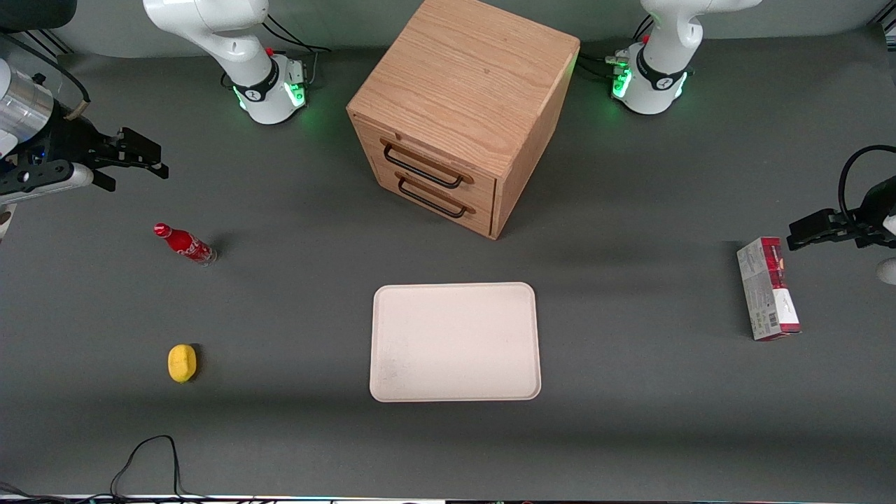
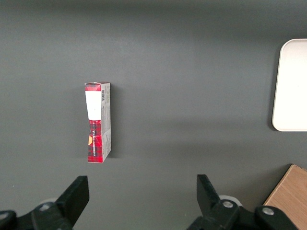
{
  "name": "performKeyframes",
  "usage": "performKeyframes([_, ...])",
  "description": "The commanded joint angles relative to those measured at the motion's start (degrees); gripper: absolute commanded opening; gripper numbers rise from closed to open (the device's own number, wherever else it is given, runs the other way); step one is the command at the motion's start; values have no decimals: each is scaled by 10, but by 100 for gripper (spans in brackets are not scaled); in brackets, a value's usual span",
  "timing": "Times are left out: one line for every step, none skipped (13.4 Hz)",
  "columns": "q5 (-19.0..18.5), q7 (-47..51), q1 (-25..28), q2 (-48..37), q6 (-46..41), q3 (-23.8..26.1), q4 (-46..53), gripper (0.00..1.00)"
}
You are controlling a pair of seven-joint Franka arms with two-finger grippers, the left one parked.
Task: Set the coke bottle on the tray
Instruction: 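Move the right gripper toward the red Coca-Cola bottle lying on the table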
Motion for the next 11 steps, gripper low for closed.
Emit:
performKeyframes([10, 2, 6, 10, -15, -12, 19, 100])
performKeyframes([10, 1, 5, 10, -15, -12, 20, 100])
performKeyframes([10, -2, 6, 10, -15, -11, 21, 100])
performKeyframes([9, -3, 7, 11, -15, -11, 21, 100])
performKeyframes([9, 6, 7, 13, -15, -12, 21, 100])
performKeyframes([5, 42, 4, 20, -15, -11, 28, 100])
performKeyframes([3, 61, 3, 29, -17, -15, 45, 100])
performKeyframes([2, 63, 1, 36, -31, -15, 54, 100])
performKeyframes([-3, 62, 0, 48, -36, -15, 68, 100])
performKeyframes([-14, 61, 0, 54, -45, -16, 72, 100])
performKeyframes([-22, 59, 1, 55, -48, -16, 75, 100])
